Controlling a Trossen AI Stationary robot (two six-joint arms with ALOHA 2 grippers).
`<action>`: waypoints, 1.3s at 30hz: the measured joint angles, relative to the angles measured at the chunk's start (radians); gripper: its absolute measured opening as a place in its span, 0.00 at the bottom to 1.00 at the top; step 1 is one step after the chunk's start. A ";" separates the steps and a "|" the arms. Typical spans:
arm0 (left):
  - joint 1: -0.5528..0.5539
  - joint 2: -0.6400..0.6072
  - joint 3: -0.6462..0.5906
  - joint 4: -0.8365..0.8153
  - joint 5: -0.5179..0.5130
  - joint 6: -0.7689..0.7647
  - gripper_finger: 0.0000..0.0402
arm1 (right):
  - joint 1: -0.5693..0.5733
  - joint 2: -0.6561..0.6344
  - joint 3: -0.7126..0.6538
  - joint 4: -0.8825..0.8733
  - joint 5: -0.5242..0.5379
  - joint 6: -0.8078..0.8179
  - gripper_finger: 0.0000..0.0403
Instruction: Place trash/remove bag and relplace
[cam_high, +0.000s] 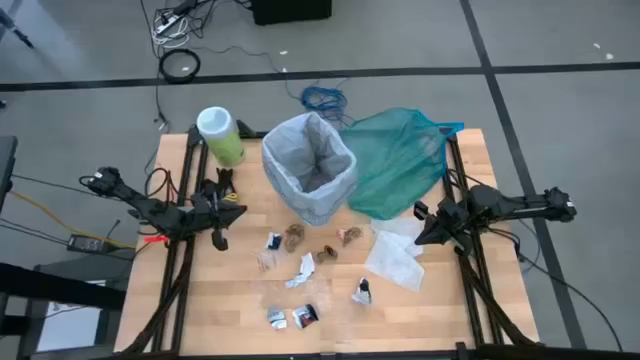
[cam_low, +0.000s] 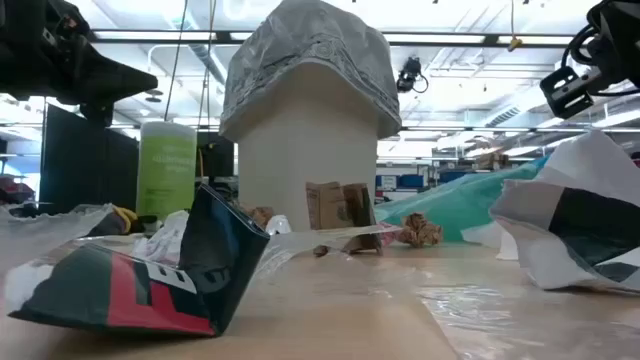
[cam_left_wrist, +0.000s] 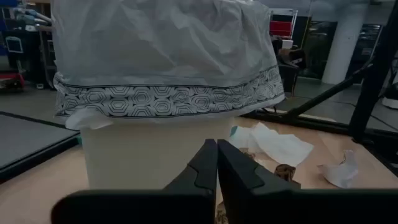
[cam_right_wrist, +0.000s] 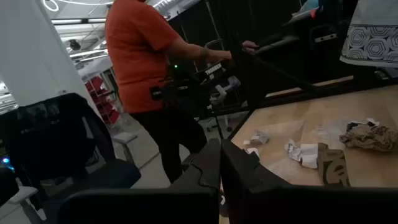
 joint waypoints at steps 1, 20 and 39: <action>0.000 0.000 0.000 0.000 0.000 0.000 0.05 | 0.000 0.000 0.000 0.000 0.000 0.000 0.01; 0.000 0.000 0.000 0.000 0.000 0.000 0.05 | 0.000 0.000 0.000 0.000 0.000 0.000 0.01; 0.000 0.000 0.000 0.145 0.014 -0.004 0.05 | 0.000 0.000 0.000 0.000 0.000 0.000 0.01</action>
